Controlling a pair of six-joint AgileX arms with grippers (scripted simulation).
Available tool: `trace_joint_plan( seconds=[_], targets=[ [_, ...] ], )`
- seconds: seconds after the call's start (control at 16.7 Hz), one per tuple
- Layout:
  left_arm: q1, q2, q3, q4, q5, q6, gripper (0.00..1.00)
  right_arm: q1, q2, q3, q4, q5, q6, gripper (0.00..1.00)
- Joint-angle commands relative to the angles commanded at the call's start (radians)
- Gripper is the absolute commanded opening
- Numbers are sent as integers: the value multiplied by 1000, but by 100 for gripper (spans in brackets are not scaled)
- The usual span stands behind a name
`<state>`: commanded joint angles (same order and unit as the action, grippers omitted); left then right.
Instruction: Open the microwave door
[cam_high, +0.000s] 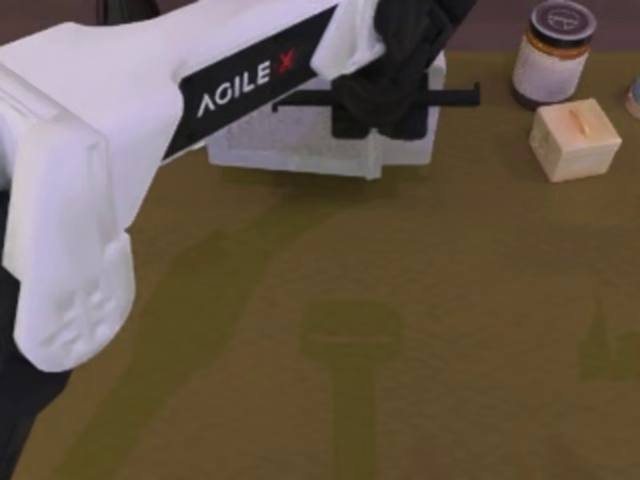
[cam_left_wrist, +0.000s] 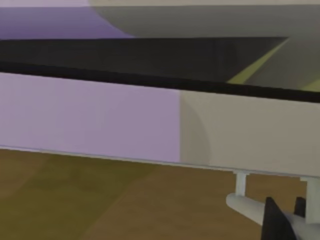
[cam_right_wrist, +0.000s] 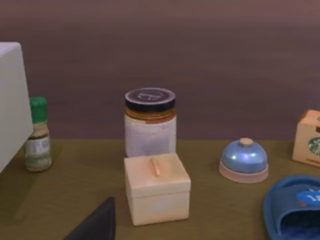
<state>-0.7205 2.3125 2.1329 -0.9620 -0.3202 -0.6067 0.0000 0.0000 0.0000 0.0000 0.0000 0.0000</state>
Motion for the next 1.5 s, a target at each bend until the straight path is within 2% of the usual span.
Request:
trace_joint_plan(
  seconds=[0.36,0.72,1.5],
  targets=[
    [-7,2,-3,5,6,-3,0,0,0,0,0,0,0,100],
    [2,-70,-120,67,25,57,0,0,0,0,0,0,0,100],
    [2,-72,-123,69,26,59,0,0,0,0,0,0,0,100]
  ],
)
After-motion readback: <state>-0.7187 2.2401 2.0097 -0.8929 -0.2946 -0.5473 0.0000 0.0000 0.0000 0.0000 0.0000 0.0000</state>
